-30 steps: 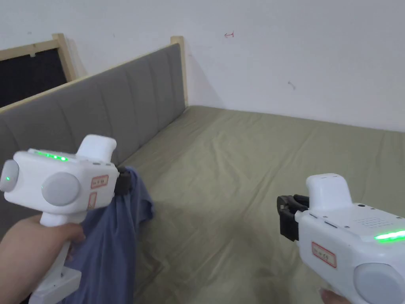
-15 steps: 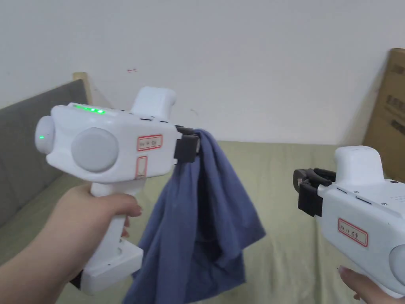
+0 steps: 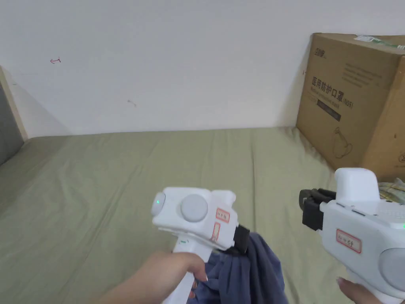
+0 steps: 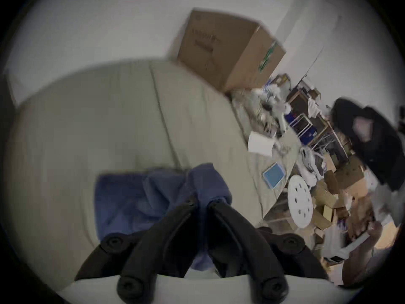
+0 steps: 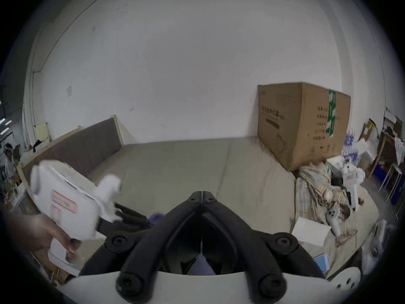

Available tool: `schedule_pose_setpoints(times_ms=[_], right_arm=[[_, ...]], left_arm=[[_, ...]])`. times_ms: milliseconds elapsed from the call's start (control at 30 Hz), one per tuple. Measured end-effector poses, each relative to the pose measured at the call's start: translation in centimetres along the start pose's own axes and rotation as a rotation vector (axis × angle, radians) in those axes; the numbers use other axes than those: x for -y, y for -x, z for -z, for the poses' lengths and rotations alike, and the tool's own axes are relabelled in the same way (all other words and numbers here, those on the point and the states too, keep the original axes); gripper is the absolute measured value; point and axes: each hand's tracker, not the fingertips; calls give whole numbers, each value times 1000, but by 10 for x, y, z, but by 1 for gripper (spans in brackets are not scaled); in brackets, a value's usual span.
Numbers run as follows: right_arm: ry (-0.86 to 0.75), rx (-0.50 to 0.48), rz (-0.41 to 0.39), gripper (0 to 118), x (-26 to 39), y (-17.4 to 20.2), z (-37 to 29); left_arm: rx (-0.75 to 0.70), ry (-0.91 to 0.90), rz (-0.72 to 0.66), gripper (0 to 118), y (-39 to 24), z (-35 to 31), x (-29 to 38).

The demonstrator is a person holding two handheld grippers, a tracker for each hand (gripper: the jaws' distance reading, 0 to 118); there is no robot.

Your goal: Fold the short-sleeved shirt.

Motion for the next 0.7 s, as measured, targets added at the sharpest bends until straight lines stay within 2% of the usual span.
schedule_pose_setpoints(times_ms=[33,100,133,267,400,467,500,533,567,600,667,700], right_arm=[[23,-4,3,0,6,-1,5],[49,-11,9,0,14,-2,12],[61,-14,11,0,18,-2,15],[85,-18,13,0,24,-2,22],[82,-26,24,0,20,-2,21],[64,-23,28,0,17,-2,17],[55,-23,29,0,16,-1,15],[44,-25,31,0,15,-1,13],[37,-26,30,0,14,-1,11],[32,-25,29,0,14,0,9],[24,-23,27,0,13,2,7],[23,-24,27,0,14,2,7]], left_arm=[[-27,20,-23,20,8,12,7],[-60,78,-58,81,22,29,18],[-45,111,-68,100,28,34,25],[-43,68,-82,100,40,21,36],[-27,-172,-102,100,46,-41,35],[-70,-347,-98,97,47,-84,44],[-84,-406,-101,91,48,-101,51],[-93,-465,-101,72,51,-119,60],[-111,-508,-100,72,53,-133,70],[-143,-542,-100,65,54,-144,80],[-262,-588,-105,6,60,-158,99],[-315,-619,-105,1,61,-163,109]])
